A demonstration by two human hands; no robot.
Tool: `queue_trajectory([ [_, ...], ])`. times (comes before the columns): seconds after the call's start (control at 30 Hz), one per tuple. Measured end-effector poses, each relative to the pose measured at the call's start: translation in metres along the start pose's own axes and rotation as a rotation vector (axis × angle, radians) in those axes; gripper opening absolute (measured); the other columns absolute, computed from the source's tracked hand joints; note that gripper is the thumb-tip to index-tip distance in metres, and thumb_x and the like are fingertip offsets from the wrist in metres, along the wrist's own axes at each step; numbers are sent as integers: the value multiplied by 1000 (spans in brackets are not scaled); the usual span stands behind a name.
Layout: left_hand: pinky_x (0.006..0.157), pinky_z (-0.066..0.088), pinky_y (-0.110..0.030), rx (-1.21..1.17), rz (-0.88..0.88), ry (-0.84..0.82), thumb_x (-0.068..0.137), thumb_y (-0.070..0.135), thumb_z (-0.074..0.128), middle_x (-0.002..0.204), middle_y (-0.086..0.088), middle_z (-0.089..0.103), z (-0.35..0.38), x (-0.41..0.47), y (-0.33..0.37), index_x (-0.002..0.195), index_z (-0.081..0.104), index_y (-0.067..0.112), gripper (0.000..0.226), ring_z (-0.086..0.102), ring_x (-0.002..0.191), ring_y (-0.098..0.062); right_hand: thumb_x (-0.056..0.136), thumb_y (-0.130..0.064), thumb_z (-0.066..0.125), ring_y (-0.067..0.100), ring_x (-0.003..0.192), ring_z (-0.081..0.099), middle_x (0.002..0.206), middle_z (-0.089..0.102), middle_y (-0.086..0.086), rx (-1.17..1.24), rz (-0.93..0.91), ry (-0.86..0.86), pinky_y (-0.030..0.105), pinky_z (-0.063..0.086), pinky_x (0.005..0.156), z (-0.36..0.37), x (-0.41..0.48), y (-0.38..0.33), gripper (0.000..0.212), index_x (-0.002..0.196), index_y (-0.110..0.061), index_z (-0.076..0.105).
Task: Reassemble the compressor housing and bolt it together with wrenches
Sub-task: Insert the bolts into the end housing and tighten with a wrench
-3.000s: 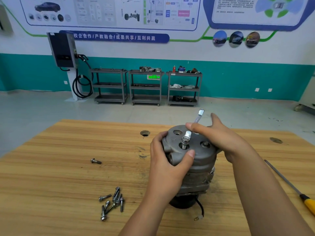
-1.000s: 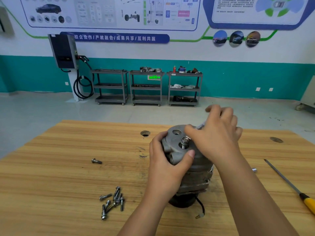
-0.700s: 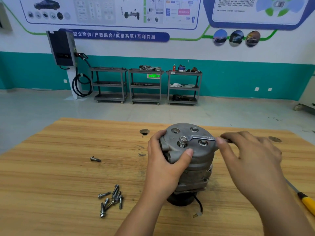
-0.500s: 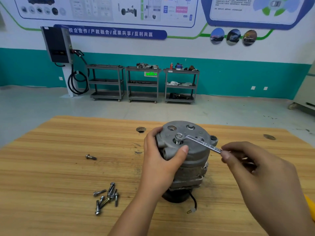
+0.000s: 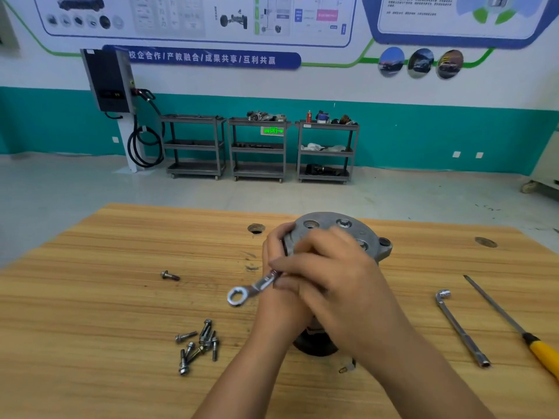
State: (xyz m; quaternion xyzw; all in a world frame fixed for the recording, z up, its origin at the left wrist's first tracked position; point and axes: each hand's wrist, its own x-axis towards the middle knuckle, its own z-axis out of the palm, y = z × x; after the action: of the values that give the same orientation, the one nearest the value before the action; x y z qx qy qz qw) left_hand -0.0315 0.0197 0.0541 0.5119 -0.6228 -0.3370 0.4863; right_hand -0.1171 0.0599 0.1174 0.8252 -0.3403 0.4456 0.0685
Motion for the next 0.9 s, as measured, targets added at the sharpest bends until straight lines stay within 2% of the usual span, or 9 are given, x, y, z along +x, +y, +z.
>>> queue_trajectory([
  [0.1,59,40,0,-32,102,137,80,19,64,87,12,52,1,0,9,88,43,35,27,60,94,6,82,-18,66,17,86,46,88,55,0,-50,152,-141,13,30,76,4,26,11,16,94,-14,76],
  [0.23,73,49,-19,-216,64,114,67,34,74,123,4,52,0,0,12,113,36,46,61,58,106,-8,93,-35,53,18,100,47,90,50,-8,-240,299,-207,31,32,84,14,45,40,23,105,-25,70],
  [0.33,88,51,-28,-232,90,125,67,38,74,129,6,48,1,-2,11,119,37,43,64,55,111,-10,91,-38,53,21,101,50,94,55,-3,-381,425,-160,34,29,79,17,52,54,25,108,-23,64],
  [0.47,93,50,-35,-207,87,131,65,46,71,127,6,49,1,-2,8,121,36,42,67,56,111,-13,85,-43,48,26,133,21,146,26,4,-433,595,-159,47,23,103,9,40,75,62,142,-29,28],
  [0.53,93,51,-38,-213,85,129,64,45,71,127,4,49,0,-3,8,121,36,42,67,57,111,-13,87,-55,35,20,143,0,156,12,-4,-439,584,-211,50,7,110,3,29,78,57,140,-32,34],
  [0.63,91,52,-38,-222,95,128,64,45,72,127,4,49,1,-3,7,120,37,42,67,58,109,-13,76,-74,0,15,145,3,149,33,-8,-492,586,-288,48,-7,110,-14,7,71,82,134,-34,43],
  [0.7,90,53,-37,-222,97,137,63,46,72,127,4,50,2,-2,5,121,37,43,67,59,109,-13,82,-72,-2,15,142,17,142,43,-10,-575,588,-304,47,-8,108,-27,-10,59,78,137,-35,38],
  [0.8,89,54,-32,-216,100,143,63,49,72,127,7,50,2,-1,3,120,37,45,67,59,108,-9,92,-46,32,21,115,55,115,64,-7,-622,523,-268,48,11,105,-43,-25,38,48,134,-30,49],
  [0.9,90,53,-30,-212,99,145,63,50,71,127,8,50,4,-1,2,119,37,48,65,58,109,-9,76,-9,69,30,63,66,74,71,1,-539,395,-148,37,44,65,-54,-32,25,26,102,-13,73],
])
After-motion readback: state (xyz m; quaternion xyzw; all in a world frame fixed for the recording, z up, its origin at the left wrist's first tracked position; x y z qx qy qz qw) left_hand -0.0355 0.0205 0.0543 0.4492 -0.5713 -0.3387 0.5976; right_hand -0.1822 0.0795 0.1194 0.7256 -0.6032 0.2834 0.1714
